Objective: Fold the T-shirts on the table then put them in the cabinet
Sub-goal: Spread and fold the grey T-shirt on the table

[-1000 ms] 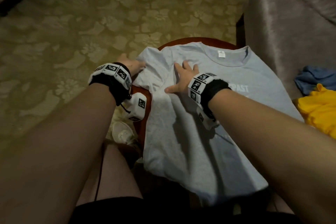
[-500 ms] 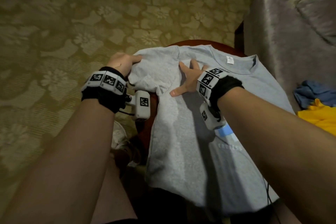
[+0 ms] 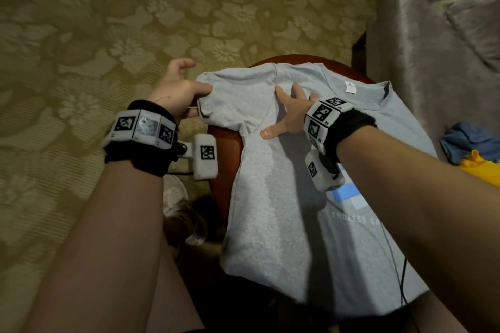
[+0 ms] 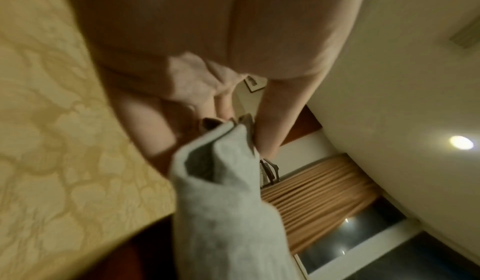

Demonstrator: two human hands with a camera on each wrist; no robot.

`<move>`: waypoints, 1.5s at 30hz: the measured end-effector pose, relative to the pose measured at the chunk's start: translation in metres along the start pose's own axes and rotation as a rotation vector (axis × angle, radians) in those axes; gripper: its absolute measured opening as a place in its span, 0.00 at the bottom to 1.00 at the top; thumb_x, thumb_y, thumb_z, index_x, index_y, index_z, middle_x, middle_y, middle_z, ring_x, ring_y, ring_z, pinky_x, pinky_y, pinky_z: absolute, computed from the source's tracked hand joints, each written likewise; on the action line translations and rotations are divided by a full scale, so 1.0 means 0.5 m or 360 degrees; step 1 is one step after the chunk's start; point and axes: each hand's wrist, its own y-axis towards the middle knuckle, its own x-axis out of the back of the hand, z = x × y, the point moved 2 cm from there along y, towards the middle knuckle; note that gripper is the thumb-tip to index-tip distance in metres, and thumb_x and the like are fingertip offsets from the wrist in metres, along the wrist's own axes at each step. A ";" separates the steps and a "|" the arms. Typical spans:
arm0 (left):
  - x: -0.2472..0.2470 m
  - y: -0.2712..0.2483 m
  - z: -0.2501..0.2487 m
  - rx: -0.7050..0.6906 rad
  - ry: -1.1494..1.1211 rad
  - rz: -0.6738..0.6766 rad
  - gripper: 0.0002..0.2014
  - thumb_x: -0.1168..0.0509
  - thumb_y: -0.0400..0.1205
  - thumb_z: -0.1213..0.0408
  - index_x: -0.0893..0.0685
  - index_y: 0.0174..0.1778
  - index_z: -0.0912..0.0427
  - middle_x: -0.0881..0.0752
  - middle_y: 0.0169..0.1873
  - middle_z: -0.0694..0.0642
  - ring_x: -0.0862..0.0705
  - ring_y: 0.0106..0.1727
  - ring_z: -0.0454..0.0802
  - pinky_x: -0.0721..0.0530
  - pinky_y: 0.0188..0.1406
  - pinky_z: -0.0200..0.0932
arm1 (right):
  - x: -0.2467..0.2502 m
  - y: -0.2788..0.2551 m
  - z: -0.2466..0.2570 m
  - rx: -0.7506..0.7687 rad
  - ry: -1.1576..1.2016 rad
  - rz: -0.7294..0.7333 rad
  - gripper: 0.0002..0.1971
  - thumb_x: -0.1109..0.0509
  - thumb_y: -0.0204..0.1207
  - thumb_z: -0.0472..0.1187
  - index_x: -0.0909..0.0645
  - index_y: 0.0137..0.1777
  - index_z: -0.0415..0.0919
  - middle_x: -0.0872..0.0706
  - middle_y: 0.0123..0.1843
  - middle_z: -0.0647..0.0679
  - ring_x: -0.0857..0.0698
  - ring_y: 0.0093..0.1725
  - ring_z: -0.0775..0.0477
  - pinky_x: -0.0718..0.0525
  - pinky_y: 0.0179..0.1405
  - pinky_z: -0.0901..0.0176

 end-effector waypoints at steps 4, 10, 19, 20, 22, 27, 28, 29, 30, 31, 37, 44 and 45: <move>-0.007 -0.014 -0.011 -0.0236 0.0030 -0.0019 0.20 0.43 0.78 0.80 0.21 0.35 0.48 0.21 0.35 0.50 0.22 0.33 0.46 0.22 0.30 0.44 | -0.003 0.006 -0.001 0.0001 0.0001 0.0006 0.61 0.29 0.62 0.72 0.67 0.83 0.56 0.68 0.85 0.44 0.61 0.82 0.27 0.52 0.78 0.29; -0.049 -0.035 -0.052 -0.0314 0.0502 0.0107 0.40 0.25 0.64 0.63 0.27 0.75 0.54 0.21 0.68 0.56 0.20 0.67 0.54 0.19 0.66 0.55 | -0.001 0.003 -0.005 0.0006 0.0025 0.0006 0.61 0.29 0.62 0.72 0.67 0.83 0.56 0.69 0.84 0.44 0.62 0.82 0.28 0.52 0.77 0.28; -0.143 -0.089 -0.141 -0.0593 0.1442 0.0138 0.38 0.35 0.76 0.76 0.40 0.83 0.58 0.40 0.80 0.53 0.34 0.78 0.51 0.32 0.70 0.37 | -0.013 0.007 -0.024 0.0060 0.0228 -0.0033 0.63 0.27 0.56 0.75 0.63 0.84 0.58 0.65 0.85 0.45 0.62 0.82 0.27 0.52 0.79 0.27; -0.160 -0.096 -0.148 -0.0608 0.1475 0.0157 0.38 0.36 0.76 0.76 0.41 0.83 0.58 0.41 0.80 0.53 0.34 0.78 0.51 0.31 0.70 0.38 | -0.014 0.002 -0.033 0.0076 0.0335 -0.0055 0.63 0.26 0.57 0.73 0.62 0.84 0.57 0.64 0.86 0.45 0.61 0.83 0.29 0.50 0.79 0.28; -0.202 -0.113 -0.157 -0.0613 0.1529 0.0249 0.38 0.35 0.77 0.75 0.42 0.83 0.58 0.40 0.80 0.54 0.32 0.76 0.53 0.29 0.69 0.39 | -0.018 -0.012 -0.059 0.0090 0.0514 -0.0130 0.61 0.24 0.61 0.68 0.60 0.84 0.55 0.61 0.86 0.44 0.57 0.84 0.33 0.47 0.80 0.32; -0.282 -0.129 -0.144 -0.0263 0.0608 0.0412 0.38 0.36 0.82 0.73 0.47 0.84 0.51 0.27 0.70 0.52 0.14 0.52 0.53 0.13 0.45 0.45 | -0.029 -0.058 -0.163 0.0054 0.0542 -0.0285 0.46 0.27 0.74 0.56 0.49 0.84 0.47 0.49 0.85 0.42 0.44 0.83 0.36 0.38 0.80 0.41; -0.286 -0.128 -0.141 -0.0268 0.0618 0.0291 0.32 0.40 0.84 0.73 0.42 0.83 0.53 0.25 0.71 0.53 0.15 0.52 0.53 0.16 0.44 0.43 | -0.035 -0.064 -0.185 0.0022 0.0501 -0.0266 0.42 0.29 0.75 0.56 0.45 0.84 0.45 0.45 0.84 0.41 0.41 0.81 0.35 0.36 0.78 0.41; -0.290 -0.125 -0.134 -0.0293 0.0817 0.0206 0.28 0.43 0.85 0.73 0.37 0.81 0.56 0.24 0.71 0.55 0.17 0.57 0.53 0.18 0.48 0.43 | -0.042 -0.068 -0.204 -0.0011 0.0462 -0.0243 0.39 0.30 0.75 0.56 0.41 0.82 0.44 0.42 0.83 0.40 0.38 0.79 0.34 0.33 0.77 0.40; -0.295 -0.121 -0.124 -0.0310 0.1123 0.0177 0.25 0.44 0.85 0.72 0.33 0.80 0.56 0.24 0.73 0.55 0.20 0.64 0.53 0.21 0.56 0.43 | -0.050 -0.072 -0.220 -0.0034 0.0427 -0.0219 0.37 0.30 0.75 0.57 0.37 0.80 0.43 0.39 0.81 0.40 0.35 0.78 0.34 0.32 0.75 0.40; -0.300 -0.121 -0.113 -0.0302 0.1457 0.0206 0.23 0.44 0.86 0.69 0.31 0.79 0.56 0.27 0.75 0.55 0.24 0.71 0.53 0.25 0.64 0.43 | -0.058 -0.075 -0.233 -0.0048 0.0399 -0.0189 0.36 0.29 0.74 0.57 0.35 0.79 0.44 0.36 0.80 0.40 0.33 0.76 0.33 0.30 0.74 0.39; -0.364 -0.128 -0.025 -0.0102 0.2319 0.0565 0.32 0.44 0.86 0.49 0.45 0.84 0.55 0.46 0.83 0.62 0.40 0.81 0.61 0.38 0.76 0.52 | -0.085 -0.098 -0.285 -0.0064 0.0381 -0.0127 0.29 0.29 0.73 0.56 0.28 0.70 0.44 0.28 0.70 0.40 0.23 0.65 0.33 0.22 0.65 0.42; -0.353 -0.097 0.044 0.0091 0.2670 0.0478 0.53 0.44 0.69 0.22 0.60 0.84 0.43 0.65 0.83 0.60 0.63 0.82 0.70 0.54 0.79 0.69 | -0.154 -0.102 -0.340 -0.0074 0.0254 -0.0076 0.44 0.28 0.64 0.66 0.38 0.77 0.50 0.43 0.80 0.39 0.40 0.77 0.26 0.31 0.70 0.31; -0.348 -0.092 0.045 0.0086 0.2695 0.0478 0.55 0.43 0.68 0.22 0.61 0.83 0.43 0.66 0.83 0.60 0.63 0.82 0.70 0.54 0.79 0.69 | -0.161 -0.102 -0.332 -0.0058 0.0258 -0.0075 0.48 0.28 0.64 0.67 0.44 0.81 0.51 0.49 0.83 0.40 0.46 0.80 0.25 0.35 0.73 0.30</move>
